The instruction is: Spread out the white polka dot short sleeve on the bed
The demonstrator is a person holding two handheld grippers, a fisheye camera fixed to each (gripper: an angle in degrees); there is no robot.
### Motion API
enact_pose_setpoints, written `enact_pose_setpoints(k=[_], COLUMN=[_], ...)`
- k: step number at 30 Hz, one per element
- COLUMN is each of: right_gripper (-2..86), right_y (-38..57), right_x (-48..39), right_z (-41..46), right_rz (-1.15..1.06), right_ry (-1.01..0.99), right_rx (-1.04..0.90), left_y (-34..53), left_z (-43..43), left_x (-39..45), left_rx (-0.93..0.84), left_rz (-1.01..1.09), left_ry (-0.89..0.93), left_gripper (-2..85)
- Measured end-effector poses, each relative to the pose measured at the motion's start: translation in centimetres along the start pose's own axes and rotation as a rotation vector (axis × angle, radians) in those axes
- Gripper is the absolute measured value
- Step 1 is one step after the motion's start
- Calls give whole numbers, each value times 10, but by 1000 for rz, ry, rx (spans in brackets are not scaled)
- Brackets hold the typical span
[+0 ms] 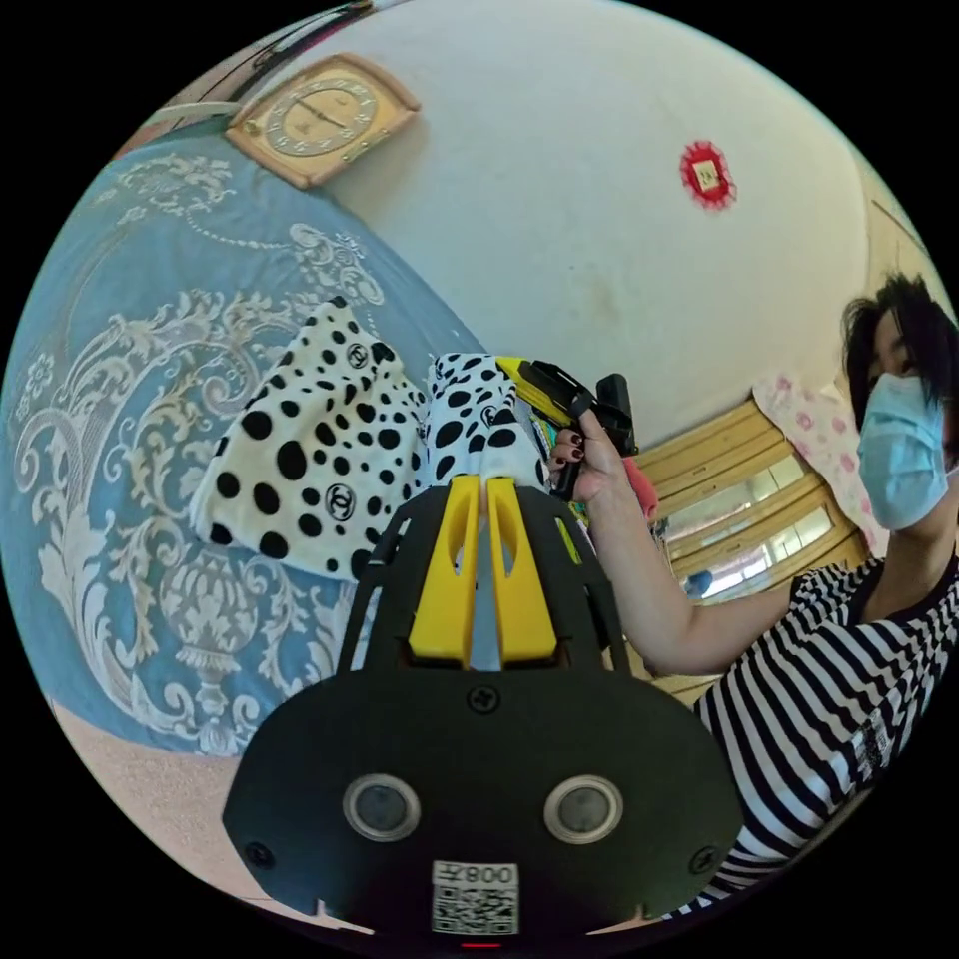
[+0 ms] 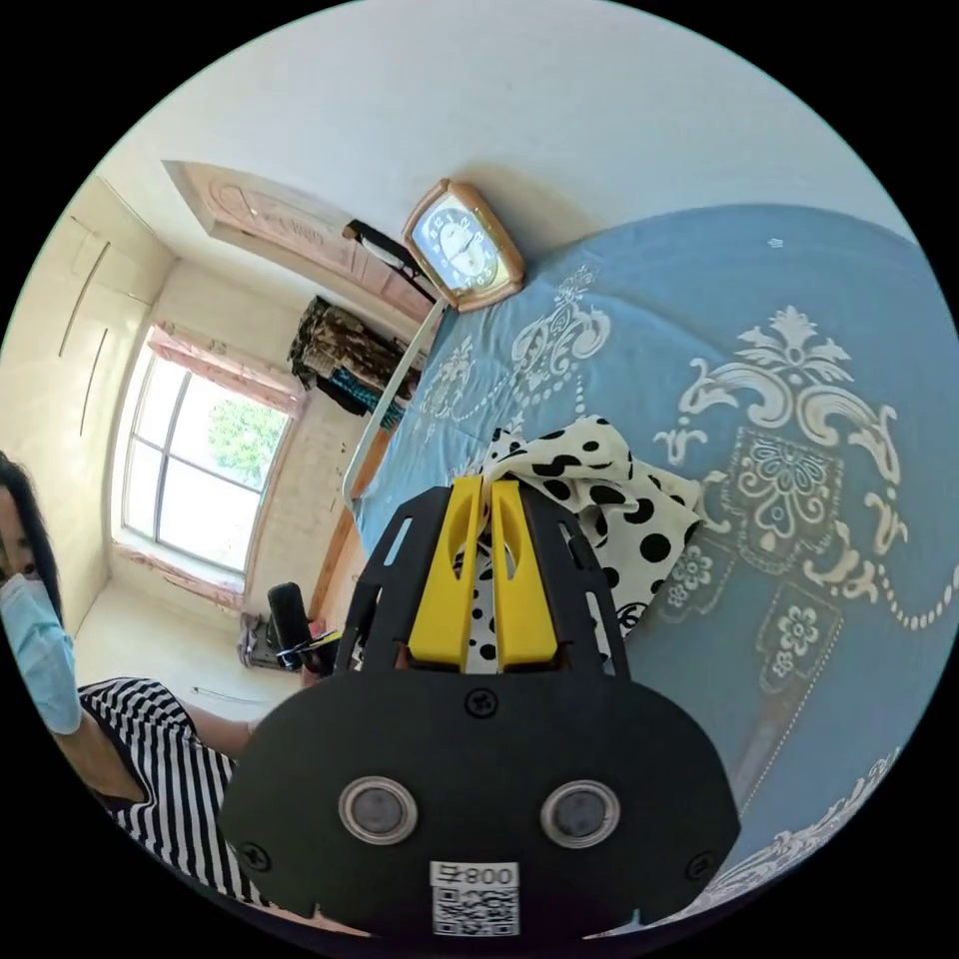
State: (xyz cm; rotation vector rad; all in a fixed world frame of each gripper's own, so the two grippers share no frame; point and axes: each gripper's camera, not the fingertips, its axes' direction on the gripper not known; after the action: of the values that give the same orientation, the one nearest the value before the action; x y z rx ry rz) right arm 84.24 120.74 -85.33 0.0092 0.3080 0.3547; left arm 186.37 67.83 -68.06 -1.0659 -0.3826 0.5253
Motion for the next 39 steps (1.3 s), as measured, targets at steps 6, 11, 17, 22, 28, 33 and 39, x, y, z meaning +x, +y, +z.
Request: enact_pose_setpoints(k=[6,11,17,22,28,33,39], right_gripper=[15,16,20,27,39,48,57], right_y=[-25,-39,-52,-60,-65,-65,-64], right_x=[-12,-14,-9,-2,2,5,12], right_z=[114,185,276,338,373,413,463], right_rz=[-55,-94,-152,-203,-263,-345,-441], right_ry=[83,145,239,309,323,386,488], right_rx=[-110,-167,-271,-352,-358,-430,-566], left_y=[-16,-32,-44,-47,-54,-62,-89], left_z=[-69,-113,-154,-183,-214,-229,-218], left_x=[-36,-51,-60,-65,-46,-15,33], left_rx=[97,147,182,222,239,224,96], left_rz=[-178,-256,-334,-410,-406,-318,-97], left_ry=[34,71,62,67,21,-17,-120], left_gripper=[12,11,11,10,6,3,2])
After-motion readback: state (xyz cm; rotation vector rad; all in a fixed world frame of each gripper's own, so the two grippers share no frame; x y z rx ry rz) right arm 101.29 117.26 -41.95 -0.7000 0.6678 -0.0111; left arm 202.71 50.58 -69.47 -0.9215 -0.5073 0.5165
